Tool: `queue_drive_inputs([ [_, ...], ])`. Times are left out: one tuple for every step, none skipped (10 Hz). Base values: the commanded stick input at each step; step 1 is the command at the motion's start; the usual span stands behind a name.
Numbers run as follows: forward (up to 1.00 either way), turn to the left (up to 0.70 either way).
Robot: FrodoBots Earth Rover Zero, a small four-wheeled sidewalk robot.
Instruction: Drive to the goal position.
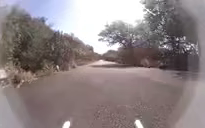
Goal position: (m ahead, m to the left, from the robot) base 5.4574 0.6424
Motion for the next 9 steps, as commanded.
queue_drive_inputs([
  [0.85, 0.0],
  [0.85, 0.0],
  [0.85, 0.0],
  [0.85, 0.0],
  [0.85, 0.0],
  [0.85, 0.0],
  [0.85, 0.0],
  [0.85, 0.0],
  [0.85, 0.0],
])
